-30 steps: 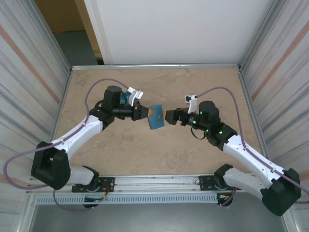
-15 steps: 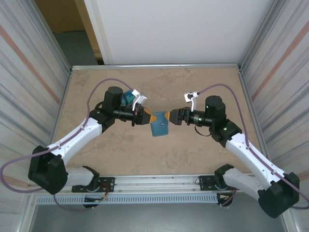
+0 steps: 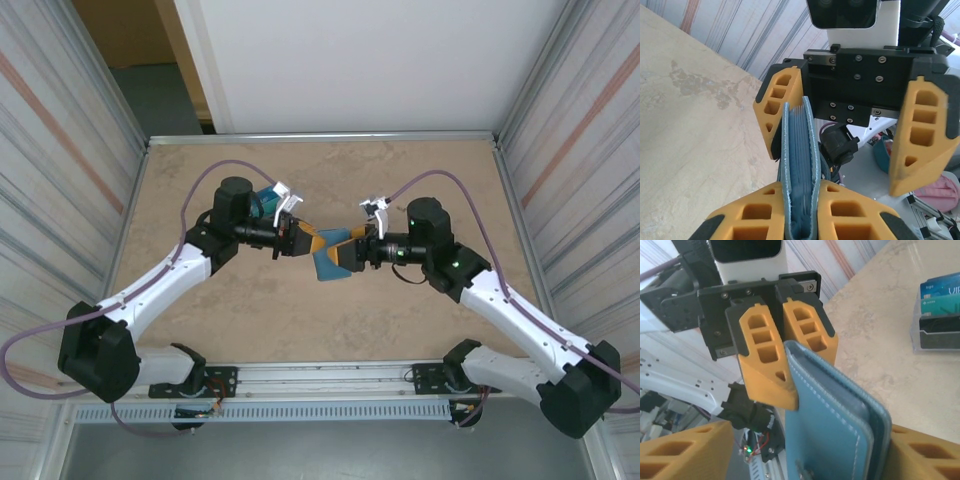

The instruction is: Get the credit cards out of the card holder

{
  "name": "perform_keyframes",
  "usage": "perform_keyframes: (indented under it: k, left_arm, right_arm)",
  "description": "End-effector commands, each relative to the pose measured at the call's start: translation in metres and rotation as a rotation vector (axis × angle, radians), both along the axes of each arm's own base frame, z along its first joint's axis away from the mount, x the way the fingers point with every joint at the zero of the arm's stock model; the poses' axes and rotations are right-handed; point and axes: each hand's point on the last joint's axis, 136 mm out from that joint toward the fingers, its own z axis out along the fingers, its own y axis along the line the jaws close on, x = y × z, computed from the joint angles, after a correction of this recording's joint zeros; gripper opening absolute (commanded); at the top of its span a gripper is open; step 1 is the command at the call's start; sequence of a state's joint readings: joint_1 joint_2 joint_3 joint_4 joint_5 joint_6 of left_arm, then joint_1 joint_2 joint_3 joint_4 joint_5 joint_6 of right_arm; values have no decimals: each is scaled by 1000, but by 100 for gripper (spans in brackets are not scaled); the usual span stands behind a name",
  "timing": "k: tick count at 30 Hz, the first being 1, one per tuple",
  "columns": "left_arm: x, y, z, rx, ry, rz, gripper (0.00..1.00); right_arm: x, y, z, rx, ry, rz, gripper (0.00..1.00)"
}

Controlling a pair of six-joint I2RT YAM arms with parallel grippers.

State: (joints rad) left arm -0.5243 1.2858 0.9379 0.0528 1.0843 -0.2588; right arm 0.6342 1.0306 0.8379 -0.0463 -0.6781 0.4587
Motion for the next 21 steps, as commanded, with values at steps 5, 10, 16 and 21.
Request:
perform_keyframes:
  k: [5,10,16,21]
  left_arm:
    - [-5,-1,25,-58,-79,-32,0]
    - [-2,1,25,-53,-77,-10,0]
    - [7,4,23,-45,-63,38,2]
    - [10,4,26,-55,-54,56,14]
  right_arm:
    - [-10,14,15,28,-23,61,46]
    - [-10,15,17,27,-39,37,21]
    - [0,3,16,11,-65,-66,0]
    - [4,-2,16,16,-68,-115,0]
